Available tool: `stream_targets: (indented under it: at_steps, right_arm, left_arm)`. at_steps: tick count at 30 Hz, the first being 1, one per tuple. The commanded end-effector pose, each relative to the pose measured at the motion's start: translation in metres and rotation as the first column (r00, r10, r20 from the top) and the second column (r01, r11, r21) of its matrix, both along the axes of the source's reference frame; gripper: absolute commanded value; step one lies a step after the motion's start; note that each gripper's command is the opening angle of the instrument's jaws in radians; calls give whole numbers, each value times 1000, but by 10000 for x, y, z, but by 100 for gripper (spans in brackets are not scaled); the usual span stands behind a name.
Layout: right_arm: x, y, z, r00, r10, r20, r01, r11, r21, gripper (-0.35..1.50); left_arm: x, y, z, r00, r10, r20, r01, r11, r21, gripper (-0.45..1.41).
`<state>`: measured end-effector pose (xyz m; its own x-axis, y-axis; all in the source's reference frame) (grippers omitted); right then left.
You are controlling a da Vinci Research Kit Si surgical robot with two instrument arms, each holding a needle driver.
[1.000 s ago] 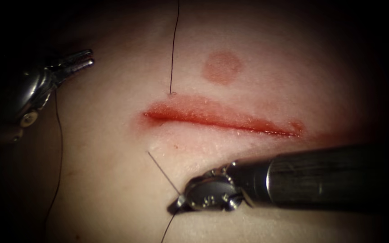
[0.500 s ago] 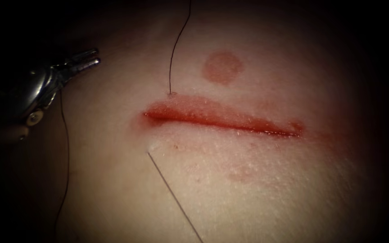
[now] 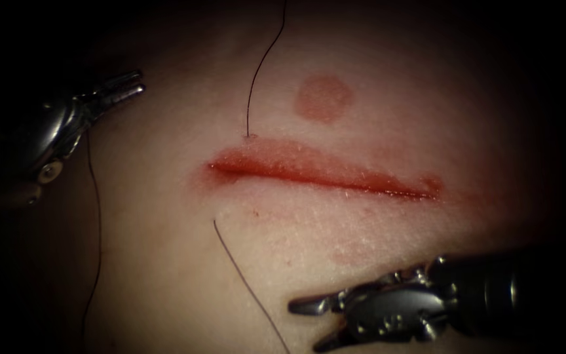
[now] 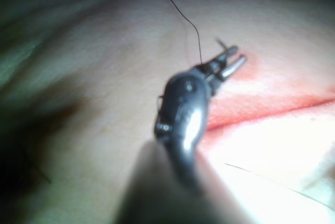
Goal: Wound Closure
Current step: Use the right gripper to pull the suture through.
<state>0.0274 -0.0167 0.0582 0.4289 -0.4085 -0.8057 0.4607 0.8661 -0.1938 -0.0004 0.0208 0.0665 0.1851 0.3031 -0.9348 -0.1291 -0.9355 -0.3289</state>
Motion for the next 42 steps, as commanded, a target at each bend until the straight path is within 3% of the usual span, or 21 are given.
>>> stream_targets:
  at_steps: [1, 4, 10, 12, 20, 28, 34, 42]
  right_arm:
    - [14, 16, 24, 1000, -1, 14, 1, 999, -40, 133]
    - [33, 29, 48, 997, -74, -6, 73, 992, -105, 131]
    - [66, 46, 80, 965, -260, -18, 252, 950, -182, 99]
    - [73, 51, 83, 959, -284, -11, 276, 940, -201, 99]
    - [97, 53, 88, 953, -303, 5, 295, 922, -250, 113]
    - [120, 39, 117, 931, -359, 67, 362, 886, -291, 114]
    - [109, 45, 145, 923, -363, 131, 385, 874, -297, 109]
    - [100, 68, 144, 930, -345, 128, 368, 888, -276, 104]
  left_arm:
    - [-5, -1, 7, 1000, 1, 2, -1, 1000, 1, -35]
    - [-5, -1, 7, 1000, 0, 1, 0, 1000, 1, -35]
    - [-1, -3, 6, 1000, 4, 2, -4, 1000, -2, -35]
    - [1, -4, 6, 1000, 7, 3, -7, 1000, -2, -35]
    - [4, -4, 5, 1000, 7, 0, -7, 1000, -1, -35]
    - [6, -6, 5, 1000, 8, 0, -8, 1000, -2, -35]
    - [10, -7, 4, 1000, 8, -7, -8, 1000, 0, -35]
    - [9, -7, 5, 1000, 6, -7, -7, 1000, -2, -35]
